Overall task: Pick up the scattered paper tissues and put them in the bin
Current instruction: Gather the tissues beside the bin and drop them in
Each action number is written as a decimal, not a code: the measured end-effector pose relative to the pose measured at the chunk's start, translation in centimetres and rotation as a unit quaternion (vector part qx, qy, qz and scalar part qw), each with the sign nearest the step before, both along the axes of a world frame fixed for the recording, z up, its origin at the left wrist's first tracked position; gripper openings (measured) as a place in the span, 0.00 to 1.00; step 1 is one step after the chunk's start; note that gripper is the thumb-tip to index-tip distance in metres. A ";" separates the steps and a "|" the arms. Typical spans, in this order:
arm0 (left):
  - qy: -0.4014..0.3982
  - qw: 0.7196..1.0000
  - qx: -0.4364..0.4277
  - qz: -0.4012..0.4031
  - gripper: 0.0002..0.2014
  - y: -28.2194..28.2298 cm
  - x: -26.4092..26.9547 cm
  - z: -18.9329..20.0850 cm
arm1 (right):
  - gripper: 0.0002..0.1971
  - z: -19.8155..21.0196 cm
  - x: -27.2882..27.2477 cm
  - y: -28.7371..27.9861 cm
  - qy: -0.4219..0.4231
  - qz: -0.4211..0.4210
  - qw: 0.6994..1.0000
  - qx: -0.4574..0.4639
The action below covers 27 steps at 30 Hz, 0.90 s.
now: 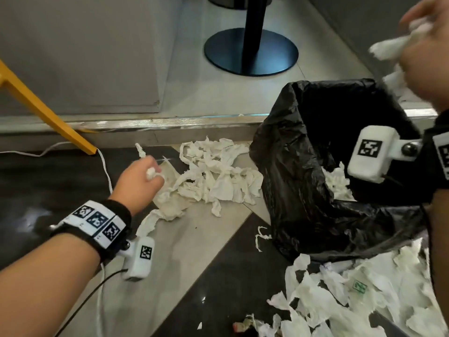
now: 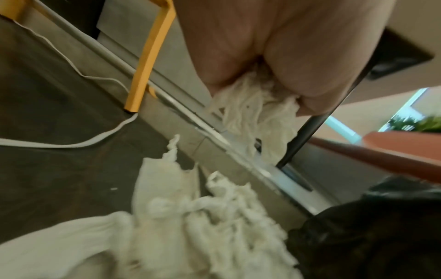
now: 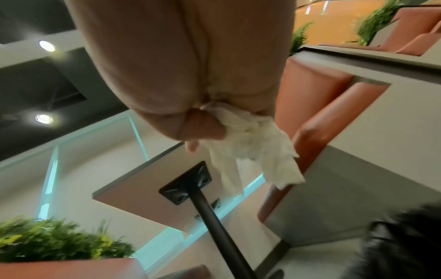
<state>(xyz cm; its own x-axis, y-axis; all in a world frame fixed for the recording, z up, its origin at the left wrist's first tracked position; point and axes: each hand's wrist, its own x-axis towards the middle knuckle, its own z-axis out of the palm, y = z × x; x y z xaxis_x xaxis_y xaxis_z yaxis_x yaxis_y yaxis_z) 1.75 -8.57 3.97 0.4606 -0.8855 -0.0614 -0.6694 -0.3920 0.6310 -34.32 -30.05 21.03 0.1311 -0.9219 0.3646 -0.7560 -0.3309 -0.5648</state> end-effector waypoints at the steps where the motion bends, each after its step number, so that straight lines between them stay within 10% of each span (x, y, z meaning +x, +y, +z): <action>1: 0.022 0.999 -0.023 -0.005 0.07 -0.8 -0.6 1.2 | 0.19 -0.2 -0.5 0.6 0.054 0.003 0.998 0.044; 5: 0.086 0.991 -0.075 -0.076 0.15 -4.4 -4.4 6.0 | 0.41 -2.6 -1.7 1.7 0.282 -0.011 0.938 0.199; 14: -0.001 0.929 -0.162 -0.333 0.12 -15.3 -22.2 15.3 | 0.26 2.1 -6.9 0.8 -0.041 -0.025 0.998 0.034; 18: -0.059 0.895 -0.005 -0.442 0.36 -16.9 -27.1 12.9 | 0.28 2.5 -8.4 0.1 -0.049 -0.025 0.998 0.015; 21: -0.055 0.885 0.022 -0.462 0.43 -16.9 -25.5 11.5 | 0.27 1.6 -8.4 0.5 -0.060 -0.038 0.997 0.001; 25: -0.092 0.929 -0.056 -0.354 0.29 -14.9 -16.8 9.2 | 0.48 -0.3 -11.8 -3.3 0.023 -0.058 0.998 -0.027; 27: -0.139 0.956 -0.017 -0.257 0.22 -12.8 -10.6 6.3 | 0.38 -0.5 -9.3 -1.4 0.006 -0.001 0.999 -0.047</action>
<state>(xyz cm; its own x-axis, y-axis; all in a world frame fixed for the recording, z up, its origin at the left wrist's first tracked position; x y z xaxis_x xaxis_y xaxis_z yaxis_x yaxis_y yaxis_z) -8.85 -21.38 10.25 -0.0420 -0.9985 0.0338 -0.9117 0.0521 0.4075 -43.61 -31.40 20.54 0.1340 -0.8841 0.4477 -0.7636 -0.3800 -0.5221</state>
